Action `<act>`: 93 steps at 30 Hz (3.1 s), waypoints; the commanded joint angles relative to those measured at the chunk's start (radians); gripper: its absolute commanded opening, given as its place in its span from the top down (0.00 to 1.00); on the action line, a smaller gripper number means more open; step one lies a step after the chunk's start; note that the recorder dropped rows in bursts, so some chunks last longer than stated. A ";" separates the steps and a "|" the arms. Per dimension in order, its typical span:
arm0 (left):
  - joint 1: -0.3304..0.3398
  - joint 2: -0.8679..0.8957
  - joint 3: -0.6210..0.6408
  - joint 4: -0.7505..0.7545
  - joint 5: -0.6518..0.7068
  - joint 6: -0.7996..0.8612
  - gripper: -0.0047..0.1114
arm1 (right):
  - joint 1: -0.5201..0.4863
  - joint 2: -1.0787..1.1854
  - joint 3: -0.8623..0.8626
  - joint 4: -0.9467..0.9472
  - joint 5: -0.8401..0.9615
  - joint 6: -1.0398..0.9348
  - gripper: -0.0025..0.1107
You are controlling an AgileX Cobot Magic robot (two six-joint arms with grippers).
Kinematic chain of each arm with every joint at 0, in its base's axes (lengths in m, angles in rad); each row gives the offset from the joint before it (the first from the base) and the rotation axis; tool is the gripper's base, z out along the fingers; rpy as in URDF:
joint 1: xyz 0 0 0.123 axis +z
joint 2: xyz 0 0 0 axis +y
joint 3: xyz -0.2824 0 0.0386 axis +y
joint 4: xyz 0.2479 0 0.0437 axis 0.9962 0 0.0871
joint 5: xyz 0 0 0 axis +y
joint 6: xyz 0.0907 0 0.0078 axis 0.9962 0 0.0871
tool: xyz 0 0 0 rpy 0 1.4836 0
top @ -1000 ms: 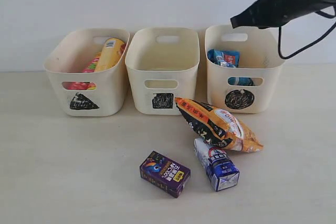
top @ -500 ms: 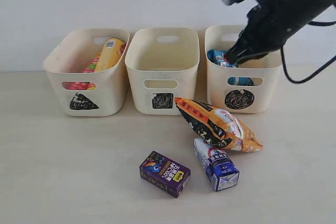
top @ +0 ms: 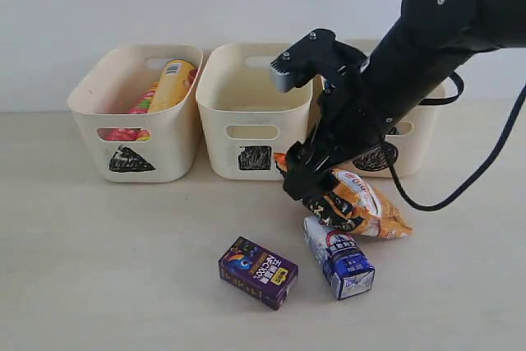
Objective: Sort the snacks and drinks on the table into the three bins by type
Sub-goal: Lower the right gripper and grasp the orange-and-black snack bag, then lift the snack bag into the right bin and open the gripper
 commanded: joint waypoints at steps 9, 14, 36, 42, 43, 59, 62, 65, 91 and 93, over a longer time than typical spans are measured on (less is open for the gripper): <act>0.001 -0.004 0.004 -0.011 0.001 0.003 0.93 | 0.002 0.164 0.006 -0.265 -0.159 0.398 0.08; 0.001 -0.004 0.004 -0.011 0.001 0.003 0.93 | 0.002 0.242 0.004 -0.335 -0.236 0.485 0.08; 0.001 -0.004 0.004 -0.011 0.001 0.003 0.93 | 0.000 0.162 0.004 -0.395 -0.180 0.531 0.98; 0.001 -0.004 0.004 -0.011 0.001 0.003 0.93 | 0.000 0.042 0.004 -0.397 -0.086 0.519 0.98; 0.001 -0.004 0.004 -0.011 0.001 0.003 0.93 | 0.000 0.018 0.004 -0.397 -0.063 0.511 0.98; 0.001 -0.004 0.004 -0.011 0.001 0.003 0.93 | -0.022 -0.185 -0.022 -0.623 -0.333 0.686 0.98; 0.001 -0.004 0.004 -0.011 0.001 0.003 0.93 | -0.070 -0.133 -0.062 -0.623 -0.410 0.733 0.98; 0.001 -0.004 0.004 -0.011 0.001 0.003 0.93 | -0.120 -0.071 -0.087 -0.621 -0.502 0.766 0.98; 0.001 -0.004 0.004 -0.011 0.001 0.003 0.93 | -0.260 0.357 -0.327 -0.611 -0.630 0.886 0.22; 0.001 -0.004 0.004 -0.011 0.001 0.003 0.93 | -0.260 0.332 -0.327 -0.622 -0.570 0.886 0.26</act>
